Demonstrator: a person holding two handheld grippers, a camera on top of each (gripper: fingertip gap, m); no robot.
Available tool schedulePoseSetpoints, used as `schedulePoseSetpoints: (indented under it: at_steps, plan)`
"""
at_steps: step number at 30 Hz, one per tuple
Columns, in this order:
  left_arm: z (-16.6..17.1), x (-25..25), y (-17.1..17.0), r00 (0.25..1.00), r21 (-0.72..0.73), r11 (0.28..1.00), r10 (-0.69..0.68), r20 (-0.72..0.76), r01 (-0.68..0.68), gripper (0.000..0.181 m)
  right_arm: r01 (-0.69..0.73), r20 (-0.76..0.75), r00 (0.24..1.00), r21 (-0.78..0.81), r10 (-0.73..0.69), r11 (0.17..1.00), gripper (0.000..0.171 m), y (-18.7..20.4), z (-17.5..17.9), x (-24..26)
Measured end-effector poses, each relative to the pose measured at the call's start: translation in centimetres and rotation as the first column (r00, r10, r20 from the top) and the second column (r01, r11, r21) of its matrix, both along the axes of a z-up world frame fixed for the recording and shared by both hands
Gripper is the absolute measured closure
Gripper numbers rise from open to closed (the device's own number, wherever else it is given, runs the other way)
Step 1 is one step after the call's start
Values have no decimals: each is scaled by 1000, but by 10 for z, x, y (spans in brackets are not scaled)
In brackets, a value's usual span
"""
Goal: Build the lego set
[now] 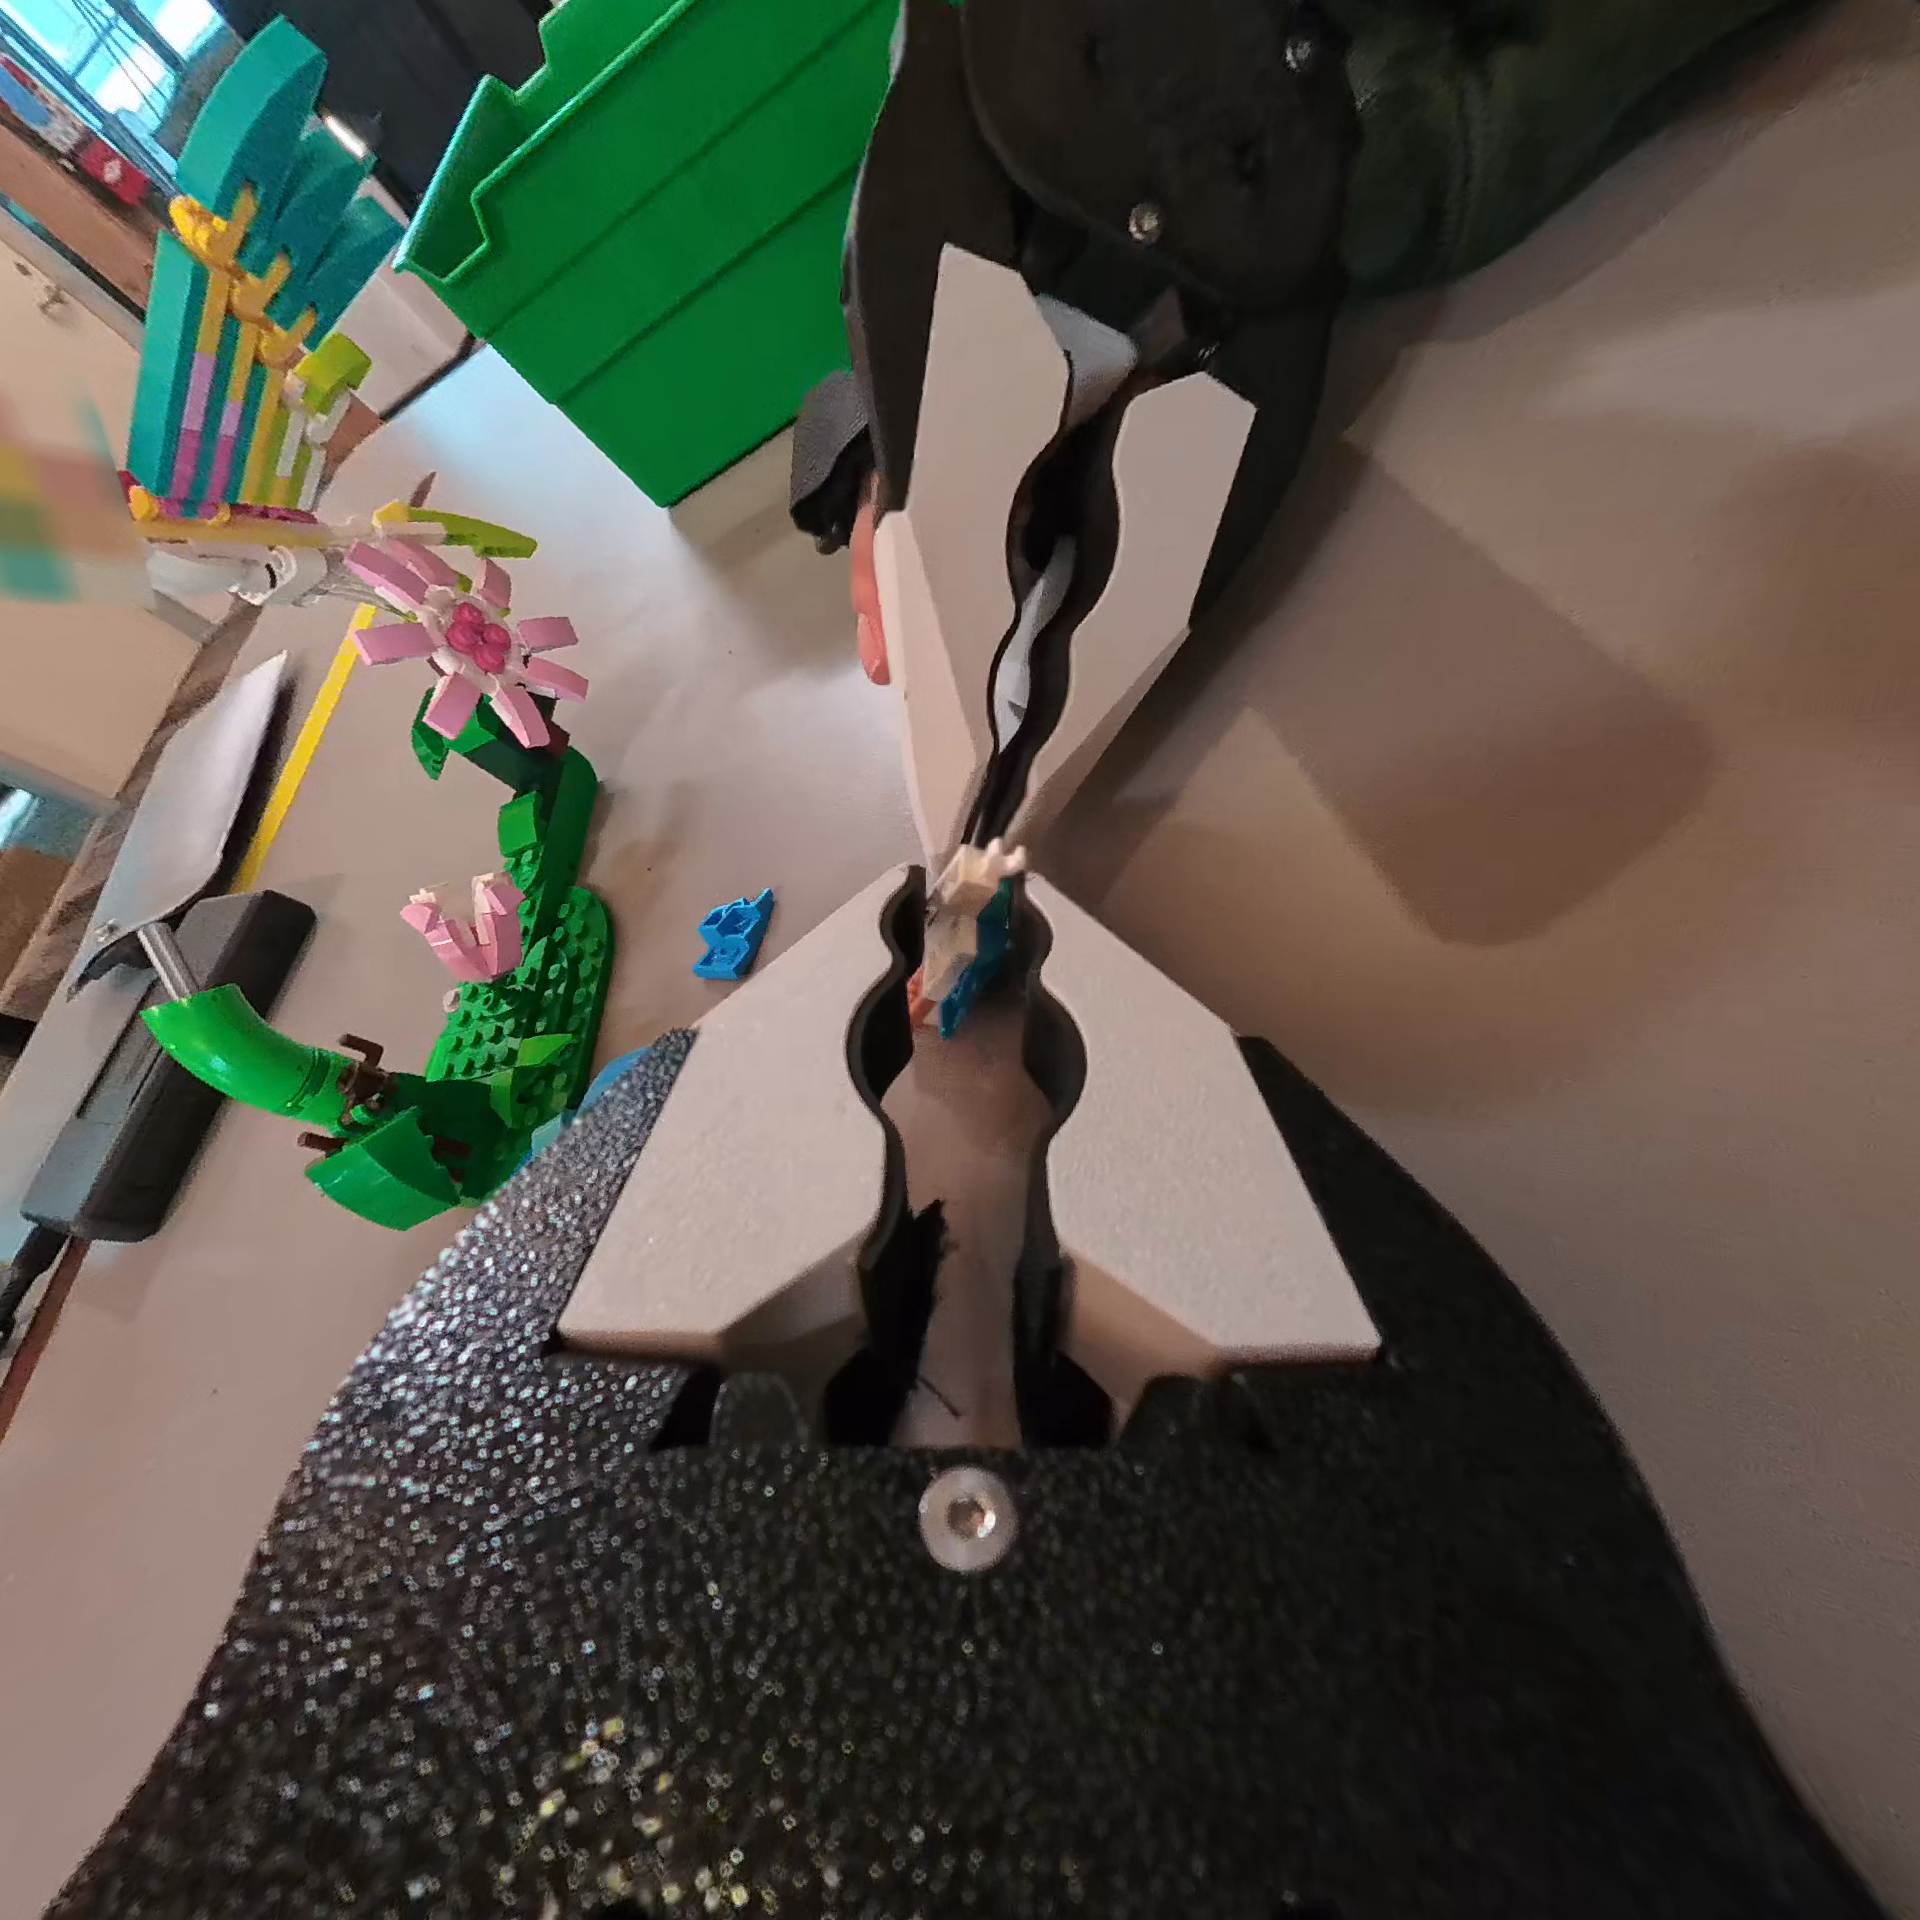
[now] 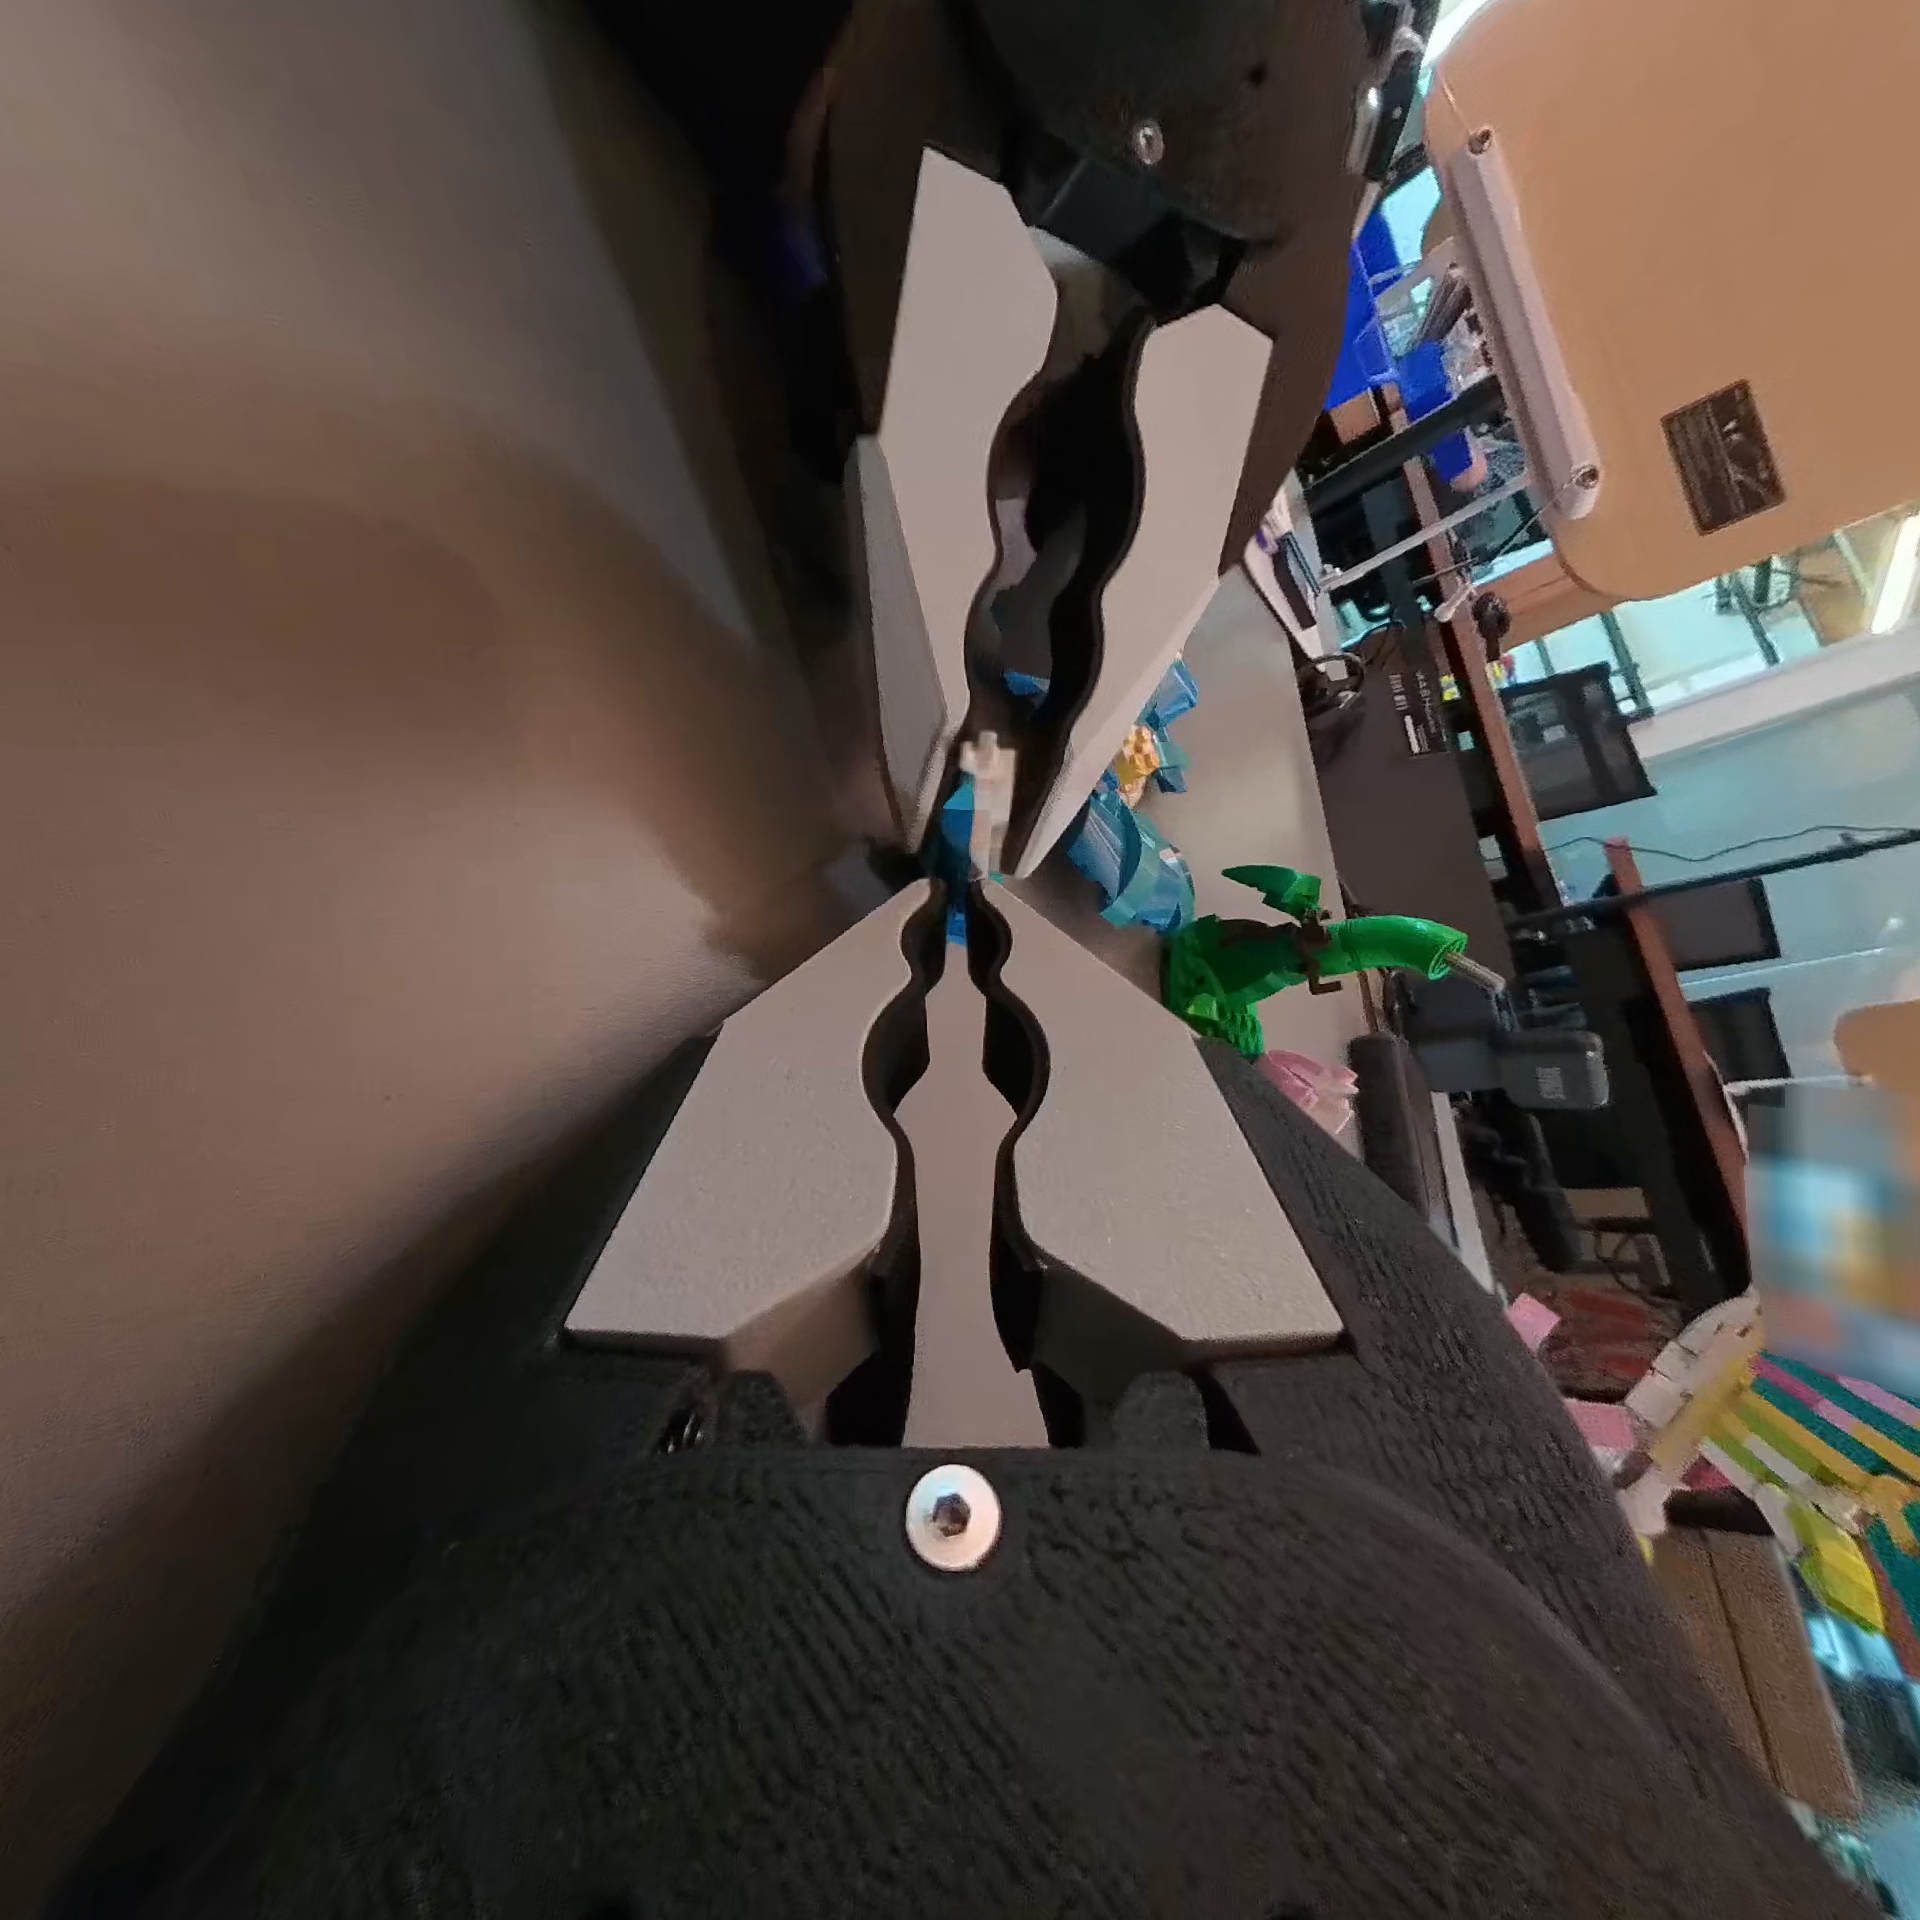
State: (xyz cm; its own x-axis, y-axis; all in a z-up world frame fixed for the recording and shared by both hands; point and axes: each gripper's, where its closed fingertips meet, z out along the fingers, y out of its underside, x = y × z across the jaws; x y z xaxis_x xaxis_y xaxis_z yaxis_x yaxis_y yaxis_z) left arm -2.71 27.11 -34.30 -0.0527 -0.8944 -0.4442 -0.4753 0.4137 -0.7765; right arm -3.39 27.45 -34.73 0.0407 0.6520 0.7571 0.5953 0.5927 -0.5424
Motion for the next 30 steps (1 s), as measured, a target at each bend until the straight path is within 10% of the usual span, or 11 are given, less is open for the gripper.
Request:
schedulePoseSetpoints:
  at_steps: [13,30]
  plan:
    - [1,-5,3,1000,262,965,-4,-30,12,169,-15,3,1000,-44,15,999,171,-2,-1,1]
    - [-5,-5,6,999,-8,1000,19,-32,-20,170,-23,4,1000,-42,24,999,171,-4,-1,2]
